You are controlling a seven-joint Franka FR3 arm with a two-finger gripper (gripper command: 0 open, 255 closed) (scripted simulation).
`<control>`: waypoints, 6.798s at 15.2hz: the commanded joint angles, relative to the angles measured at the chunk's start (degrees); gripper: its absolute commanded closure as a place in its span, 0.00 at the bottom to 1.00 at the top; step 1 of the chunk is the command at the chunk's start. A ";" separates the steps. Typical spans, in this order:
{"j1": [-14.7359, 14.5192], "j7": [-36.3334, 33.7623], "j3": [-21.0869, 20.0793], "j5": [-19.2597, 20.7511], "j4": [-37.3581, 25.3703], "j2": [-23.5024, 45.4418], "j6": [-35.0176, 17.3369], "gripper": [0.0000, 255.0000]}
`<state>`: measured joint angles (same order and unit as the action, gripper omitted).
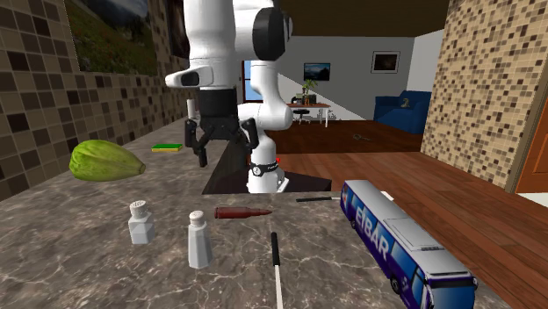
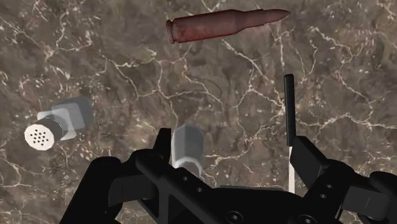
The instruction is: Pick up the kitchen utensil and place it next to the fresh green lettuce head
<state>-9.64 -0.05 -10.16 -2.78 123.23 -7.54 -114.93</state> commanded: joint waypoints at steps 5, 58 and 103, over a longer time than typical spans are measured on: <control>-2.45 -2.41 -2.87 2.89 -6.84 11.34 -3.27 0.00; -9.12 -6.08 -5.72 8.96 -27.74 29.60 2.08 1.00; 6.16 20.69 4.35 3.94 -14.85 5.06 12.57 1.00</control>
<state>-4.18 19.12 -6.55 1.10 108.19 -2.05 -102.60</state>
